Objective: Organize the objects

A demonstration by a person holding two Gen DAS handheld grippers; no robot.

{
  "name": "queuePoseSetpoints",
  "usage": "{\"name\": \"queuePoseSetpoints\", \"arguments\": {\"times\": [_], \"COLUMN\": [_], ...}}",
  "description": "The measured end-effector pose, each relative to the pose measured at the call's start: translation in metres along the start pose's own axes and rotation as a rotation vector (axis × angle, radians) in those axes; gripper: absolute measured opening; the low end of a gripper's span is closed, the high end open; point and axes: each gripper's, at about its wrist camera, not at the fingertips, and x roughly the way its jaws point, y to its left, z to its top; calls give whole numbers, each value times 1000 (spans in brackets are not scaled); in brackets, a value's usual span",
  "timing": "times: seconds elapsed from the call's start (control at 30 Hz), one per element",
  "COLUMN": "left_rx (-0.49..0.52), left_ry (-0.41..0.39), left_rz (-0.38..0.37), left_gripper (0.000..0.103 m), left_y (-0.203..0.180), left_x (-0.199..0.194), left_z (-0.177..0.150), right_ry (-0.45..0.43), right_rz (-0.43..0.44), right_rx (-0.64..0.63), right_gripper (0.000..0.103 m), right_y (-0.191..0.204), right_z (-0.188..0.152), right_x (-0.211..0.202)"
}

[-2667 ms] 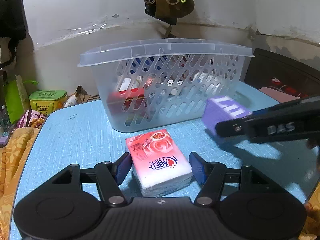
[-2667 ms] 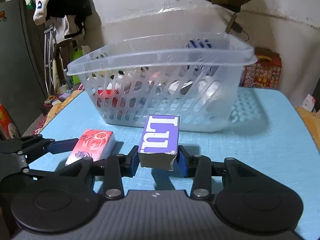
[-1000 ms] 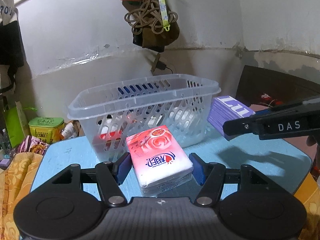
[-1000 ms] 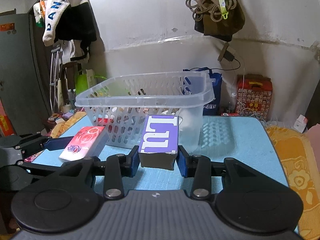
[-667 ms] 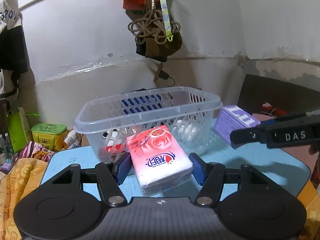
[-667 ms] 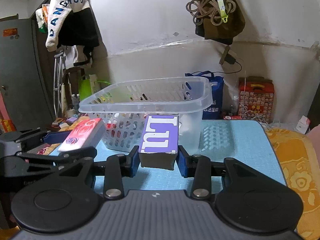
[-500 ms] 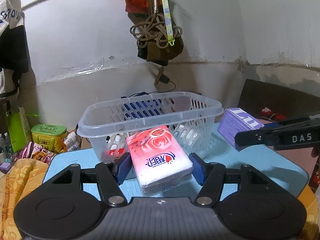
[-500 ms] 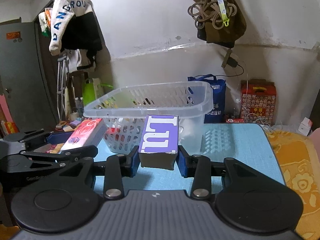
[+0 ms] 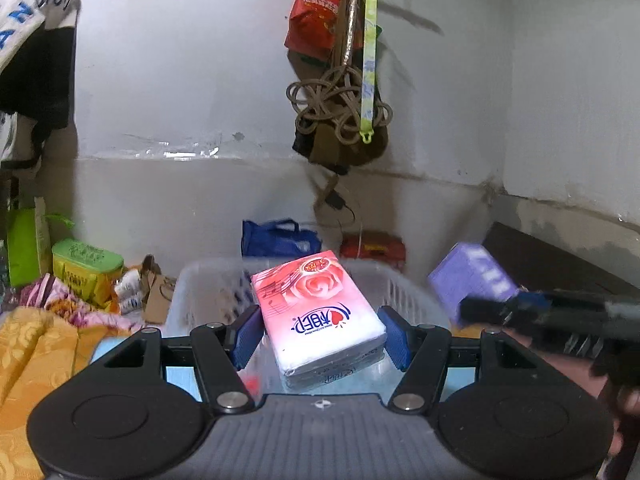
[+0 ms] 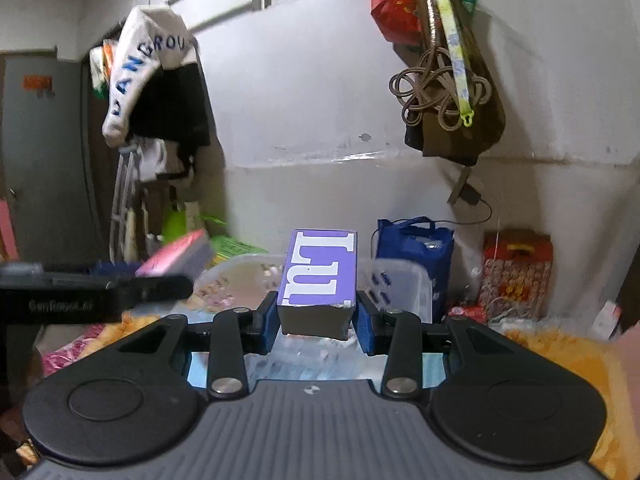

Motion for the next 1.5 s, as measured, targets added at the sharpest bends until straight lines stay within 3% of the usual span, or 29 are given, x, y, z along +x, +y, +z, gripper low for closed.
{"name": "queuePoseSetpoints", "arguments": {"times": [0.1, 0.2, 0.47, 0.53, 0.57, 0.6, 0.63, 0.67, 0.77, 0.83, 0.9, 0.97, 1.07, 1.2, 1.27, 1.5], "left_rx": [-2, -22, -83, -99, -107, -113, -128, -144, -151, -116, -107, -100, -44, 25, 32, 29], "left_ry": [2, 37, 90, 108, 127, 143, 153, 152, 116, 54, 4, -12, 24, 75, 85, 88], "left_rz": [66, 103, 102, 93, 94, 98, 104, 113, 101, 127, 162, 176, 171, 214, 242, 242], "left_gripper": [66, 66, 66, 67, 69, 78, 88, 92, 93, 94, 100, 103, 103, 103, 103, 103], "left_y": [1, 7, 21, 25, 27, 29, 33, 36, 42, 38, 33, 28, 17, 2, -2, -12], "left_x": [28, 56, 94, 100, 105, 111, 115, 116, 104, 83, 64, 48, 35, 27, 24, 17], "left_z": [21, 29, 32, 29, 26, 25, 22, 19, 14, 8, 2, -1, -1, -2, -4, -8], "right_ry": [47, 90, 127, 119, 104, 84, 66, 57, 21, 17, 80, 127, 108, 146, 113, 87], "right_rz": [-40, -56, -40, -26, -35, -50, -81, -92, -77, -22, 32, 17, -61, -184, -218, -175], "right_rx": [-72, -59, -43, -21, -15, -9, -6, -2, 46, 116, 199, 210, 111, 47, -23, 0], "right_gripper": [42, 42, 45, 58, 84, 97, 100, 103, 103, 103, 103, 103, 103, 103, 103, 103], "right_y": [8, 3, -6, -9, -10, -10, -9, -9, -14, -20, -25, -22, -12, -1, 6, 11], "right_z": [15, 19, 12, 10, 8, 6, 3, 2, -7, -15, -24, -32, -34, -30, -32, -41], "right_x": [34, 58, 84, 86, 86, 85, 82, 79, 57, 42, 32, 22, 8, 0, -6, -12]}}
